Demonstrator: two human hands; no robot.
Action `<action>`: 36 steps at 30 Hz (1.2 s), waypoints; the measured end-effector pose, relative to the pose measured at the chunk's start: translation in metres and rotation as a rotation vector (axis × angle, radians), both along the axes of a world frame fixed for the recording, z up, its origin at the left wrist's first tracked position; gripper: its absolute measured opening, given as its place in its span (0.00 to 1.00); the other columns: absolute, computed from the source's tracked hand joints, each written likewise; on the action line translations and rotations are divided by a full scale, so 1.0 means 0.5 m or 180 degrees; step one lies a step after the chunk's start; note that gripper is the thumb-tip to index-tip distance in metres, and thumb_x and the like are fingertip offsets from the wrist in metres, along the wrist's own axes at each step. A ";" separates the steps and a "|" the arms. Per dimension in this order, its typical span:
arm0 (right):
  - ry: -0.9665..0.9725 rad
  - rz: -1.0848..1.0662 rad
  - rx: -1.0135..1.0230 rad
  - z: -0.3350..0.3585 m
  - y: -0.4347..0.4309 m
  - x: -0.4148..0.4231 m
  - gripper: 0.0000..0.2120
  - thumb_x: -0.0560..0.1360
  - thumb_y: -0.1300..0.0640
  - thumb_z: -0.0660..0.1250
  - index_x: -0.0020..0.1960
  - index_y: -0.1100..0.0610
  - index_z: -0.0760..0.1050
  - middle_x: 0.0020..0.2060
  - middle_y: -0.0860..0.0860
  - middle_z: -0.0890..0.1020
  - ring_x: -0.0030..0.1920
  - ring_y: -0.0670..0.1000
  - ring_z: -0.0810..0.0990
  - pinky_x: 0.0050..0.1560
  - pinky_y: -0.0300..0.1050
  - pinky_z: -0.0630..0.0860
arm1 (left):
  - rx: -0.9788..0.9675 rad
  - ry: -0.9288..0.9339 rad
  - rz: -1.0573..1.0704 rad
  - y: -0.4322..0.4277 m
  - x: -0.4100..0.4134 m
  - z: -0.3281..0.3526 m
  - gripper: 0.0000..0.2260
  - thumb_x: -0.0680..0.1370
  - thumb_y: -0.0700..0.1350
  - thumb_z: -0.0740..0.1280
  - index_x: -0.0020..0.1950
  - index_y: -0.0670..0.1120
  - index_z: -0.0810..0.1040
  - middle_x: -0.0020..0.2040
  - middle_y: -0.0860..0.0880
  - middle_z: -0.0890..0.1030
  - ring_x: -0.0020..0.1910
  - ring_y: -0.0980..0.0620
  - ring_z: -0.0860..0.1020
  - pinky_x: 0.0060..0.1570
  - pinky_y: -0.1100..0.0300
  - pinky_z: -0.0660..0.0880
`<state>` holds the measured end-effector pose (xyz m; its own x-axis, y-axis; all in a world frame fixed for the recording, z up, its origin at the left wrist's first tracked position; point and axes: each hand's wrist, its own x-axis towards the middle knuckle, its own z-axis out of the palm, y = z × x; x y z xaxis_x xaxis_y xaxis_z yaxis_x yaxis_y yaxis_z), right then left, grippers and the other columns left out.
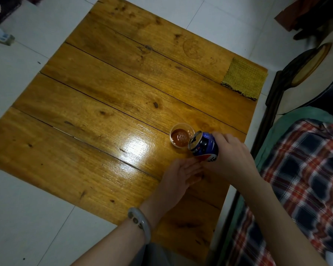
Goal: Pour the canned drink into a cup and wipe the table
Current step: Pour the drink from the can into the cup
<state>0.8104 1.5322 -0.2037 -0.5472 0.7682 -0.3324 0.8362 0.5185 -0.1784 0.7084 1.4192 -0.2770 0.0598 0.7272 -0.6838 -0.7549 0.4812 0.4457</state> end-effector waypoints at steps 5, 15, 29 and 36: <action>0.0016 -0.0020 0.0021 -0.001 0.000 0.000 0.33 0.66 0.42 0.71 0.66 0.51 0.64 0.54 0.52 0.74 0.53 0.52 0.73 0.55 0.51 0.72 | 0.0026 -0.0007 -0.0015 0.001 0.001 0.002 0.20 0.79 0.47 0.49 0.62 0.43 0.75 0.58 0.46 0.81 0.58 0.52 0.78 0.51 0.58 0.73; 0.0005 0.0004 0.0026 0.004 0.000 0.002 0.34 0.67 0.41 0.70 0.67 0.52 0.64 0.55 0.52 0.74 0.54 0.53 0.73 0.56 0.49 0.70 | 0.0008 -0.0019 -0.0018 0.003 0.004 0.004 0.21 0.79 0.48 0.49 0.64 0.43 0.75 0.59 0.47 0.81 0.58 0.52 0.78 0.52 0.56 0.72; -0.0008 0.0025 0.0030 0.002 -0.001 -0.001 0.34 0.66 0.42 0.71 0.67 0.53 0.64 0.55 0.53 0.74 0.54 0.53 0.73 0.56 0.50 0.71 | 0.0000 -0.0040 0.0010 -0.001 0.002 0.004 0.20 0.78 0.49 0.52 0.62 0.44 0.76 0.59 0.47 0.81 0.59 0.52 0.78 0.53 0.57 0.73; -0.0031 0.0043 0.0033 0.001 0.002 -0.001 0.34 0.66 0.43 0.71 0.67 0.52 0.64 0.55 0.52 0.74 0.53 0.53 0.73 0.55 0.49 0.71 | -0.0016 -0.0078 0.0009 0.003 0.000 0.007 0.20 0.79 0.48 0.50 0.63 0.43 0.75 0.61 0.46 0.80 0.61 0.51 0.77 0.54 0.56 0.72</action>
<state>0.8101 1.5333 -0.2030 -0.5544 0.7641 -0.3299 0.8308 0.5316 -0.1649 0.7085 1.4205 -0.2732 0.0744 0.7241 -0.6857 -0.7668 0.4812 0.4248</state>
